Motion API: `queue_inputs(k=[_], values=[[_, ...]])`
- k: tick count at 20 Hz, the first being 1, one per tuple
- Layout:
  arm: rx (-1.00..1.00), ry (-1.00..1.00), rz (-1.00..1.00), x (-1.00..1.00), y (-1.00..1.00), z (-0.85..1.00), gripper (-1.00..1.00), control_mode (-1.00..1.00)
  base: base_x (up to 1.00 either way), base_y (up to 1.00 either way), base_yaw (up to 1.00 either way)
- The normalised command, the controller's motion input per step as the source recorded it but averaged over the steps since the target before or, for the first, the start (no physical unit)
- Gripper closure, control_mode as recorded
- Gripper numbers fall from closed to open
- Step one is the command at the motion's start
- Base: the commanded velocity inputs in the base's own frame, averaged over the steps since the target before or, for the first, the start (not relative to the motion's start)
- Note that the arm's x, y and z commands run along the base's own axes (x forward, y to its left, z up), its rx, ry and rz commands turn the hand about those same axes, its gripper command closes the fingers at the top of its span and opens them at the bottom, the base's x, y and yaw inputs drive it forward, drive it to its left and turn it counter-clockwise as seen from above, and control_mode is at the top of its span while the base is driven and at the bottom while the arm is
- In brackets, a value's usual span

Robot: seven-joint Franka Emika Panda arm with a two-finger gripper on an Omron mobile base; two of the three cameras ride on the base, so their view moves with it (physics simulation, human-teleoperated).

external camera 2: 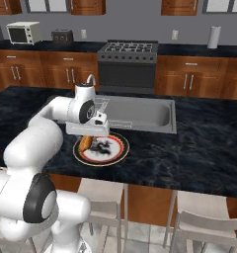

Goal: Move the hot dog bun to the plate on the dining table and place the condiment next to that plate. Then navigate to the fridge and take the sausage and place it on the plate as well.

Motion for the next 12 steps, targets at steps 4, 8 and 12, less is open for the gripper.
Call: queue_inputs(k=[4,8,12], values=[[0.00,0.04,0.00,0.55,0.00,-0.41,1.00,-1.00,0.00,0.00,0.00],[0.00,0.02,0.00,0.49,0.00,-0.40,1.00,-1.00,0.00,0.00,0.00],[0.00,0.02,0.00,0.37,0.00,-0.38,1.00,-1.00,0.00,0.00,0.00]])
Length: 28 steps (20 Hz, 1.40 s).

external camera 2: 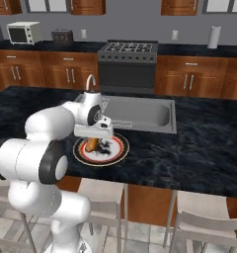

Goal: Move the hot dog bun to the plate on the dining table and place the condiment next to that plate. Then navigate to the fridge and take the sausage and place it on the plate as well.

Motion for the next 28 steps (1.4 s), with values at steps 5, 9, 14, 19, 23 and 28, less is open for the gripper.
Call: queue_inputs(k=[5,9,14,19,23,28], values=[[0.00,0.02,-0.01,0.27,0.00,-0.38,1.00,-1.00,0.00,0.00,0.00],[0.00,0.01,-0.02,0.26,0.00,-0.38,1.00,-1.00,0.00,0.00,0.00],[0.00,0.00,-0.05,0.35,0.00,-0.35,1.00,-1.00,0.00,0.00,0.00],[0.00,0.00,-0.04,0.38,0.00,-0.34,1.00,-1.00,0.00,0.00,0.00],[0.00,0.00,-0.04,0.37,0.00,-0.34,-1.00,-1.00,0.00,0.00,0.00],[0.00,0.00,-0.03,0.32,0.00,-0.34,-1.00,-1.00,0.00,0.00,0.00]])
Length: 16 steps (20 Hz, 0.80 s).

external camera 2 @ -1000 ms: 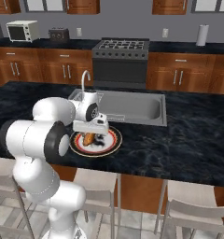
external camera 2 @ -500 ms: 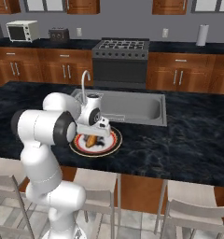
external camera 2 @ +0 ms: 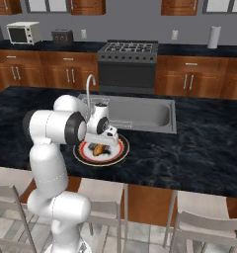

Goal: Move the hot dog bun to the plate on the dining table and place the condiment next to that plate. Then navigate to the fridge and take the sausage and place it on the plate as well.

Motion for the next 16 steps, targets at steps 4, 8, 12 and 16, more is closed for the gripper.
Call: queue_inputs(k=[4,8,12,16], values=[[0.00,0.00,-0.03,0.07,0.00,-0.09,-1.00,-1.00,0.00,0.00,0.00],[0.00,-0.04,-0.04,-0.04,0.00,0.07,-1.00,-1.00,0.00,0.00,0.00],[0.00,-0.06,-0.03,-0.12,0.00,0.34,-1.00,-1.00,0.00,0.00,0.00],[0.00,-0.09,0.00,-0.19,0.00,0.47,-1.00,-1.00,0.00,0.00,0.00]])
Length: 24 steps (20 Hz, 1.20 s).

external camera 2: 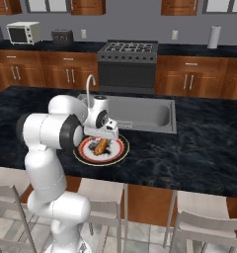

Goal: Move the hot dog bun to the plate on the dining table and place the condiment next to that plate. Then navigate to the fridge and take the sausage and place it on the plate as well.

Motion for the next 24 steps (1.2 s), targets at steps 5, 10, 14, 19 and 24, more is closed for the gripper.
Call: queue_inputs(k=[5,10,14,19,24], values=[[0.00,-0.12,0.00,-0.29,0.00,0.52,-1.00,-1.00,0.00,0.00,0.00],[0.00,-0.13,-0.01,-0.49,0.00,0.57,-1.00,-1.00,0.00,0.00,0.00],[0.00,-0.12,-0.03,-0.72,0.00,0.56,-1.00,-1.00,0.00,0.00,0.00],[0.00,-0.17,-0.04,-0.94,0.00,0.49,-1.00,-1.00,0.00,0.00,0.00],[0.00,-0.19,-0.04,-1.00,0.00,0.57,-1.00,-1.00,0.00,0.00,0.00]])
